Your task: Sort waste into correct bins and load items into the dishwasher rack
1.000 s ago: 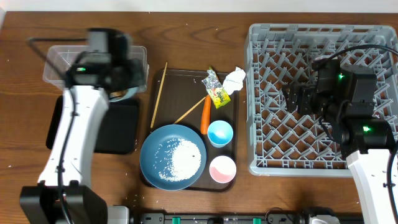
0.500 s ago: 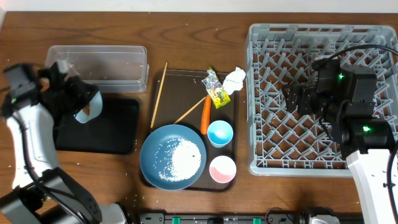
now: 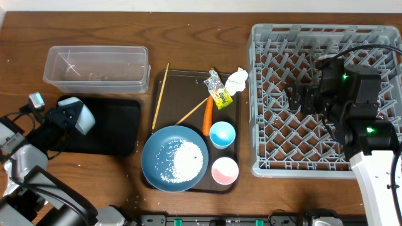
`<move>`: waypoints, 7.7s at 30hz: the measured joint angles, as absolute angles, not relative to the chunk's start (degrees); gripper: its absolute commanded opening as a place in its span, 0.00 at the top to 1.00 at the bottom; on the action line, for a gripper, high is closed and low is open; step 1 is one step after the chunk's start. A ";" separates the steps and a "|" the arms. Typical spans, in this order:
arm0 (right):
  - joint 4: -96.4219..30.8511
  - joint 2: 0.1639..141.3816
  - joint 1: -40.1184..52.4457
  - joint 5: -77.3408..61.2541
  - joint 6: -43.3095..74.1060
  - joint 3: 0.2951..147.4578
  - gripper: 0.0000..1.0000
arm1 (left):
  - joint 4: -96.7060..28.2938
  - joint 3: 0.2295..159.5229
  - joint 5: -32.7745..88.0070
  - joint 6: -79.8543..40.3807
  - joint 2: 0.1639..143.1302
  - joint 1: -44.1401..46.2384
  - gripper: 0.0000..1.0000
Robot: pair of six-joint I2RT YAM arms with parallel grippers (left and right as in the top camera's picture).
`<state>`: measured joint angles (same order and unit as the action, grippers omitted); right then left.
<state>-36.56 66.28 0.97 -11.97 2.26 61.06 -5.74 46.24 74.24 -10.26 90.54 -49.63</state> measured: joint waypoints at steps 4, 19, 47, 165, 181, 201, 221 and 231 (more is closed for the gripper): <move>-36.56 66.28 0.97 -11.97 2.28 61.06 0.11 | -3.99 45.50 80.97 -7.03 90.54 -51.00 0.94; -36.86 66.28 0.97 -11.97 2.28 61.06 0.11 | -3.57 45.45 88.16 6.63 90.56 -51.70 0.94; -38.54 66.28 0.97 -11.97 2.26 61.06 0.12 | 1.08 48.31 42.76 -9.30 73.32 -13.52 0.94; -39.55 66.28 0.97 -11.99 2.28 61.17 0.10 | -52.88 51.13 18.52 -5.21 79.29 38.48 0.24; -39.62 66.28 0.97 -11.99 2.28 61.17 0.10 | -51.64 51.03 19.27 -6.22 93.36 38.48 0.35; -39.62 66.28 0.97 -11.99 2.28 61.17 0.10 | -50.76 59.11 7.33 -9.10 92.58 31.31 0.35; -39.62 66.28 0.97 -11.99 2.28 61.17 0.09 | -52.18 59.55 17.32 6.52 91.02 33.50 0.35; -39.57 66.28 0.97 -11.99 2.28 61.17 0.09 | -50.81 59.55 16.25 0.25 91.02 35.97 0.34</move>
<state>-39.57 66.28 0.97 -11.99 2.28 61.17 -50.81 59.55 16.25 0.25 91.02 35.97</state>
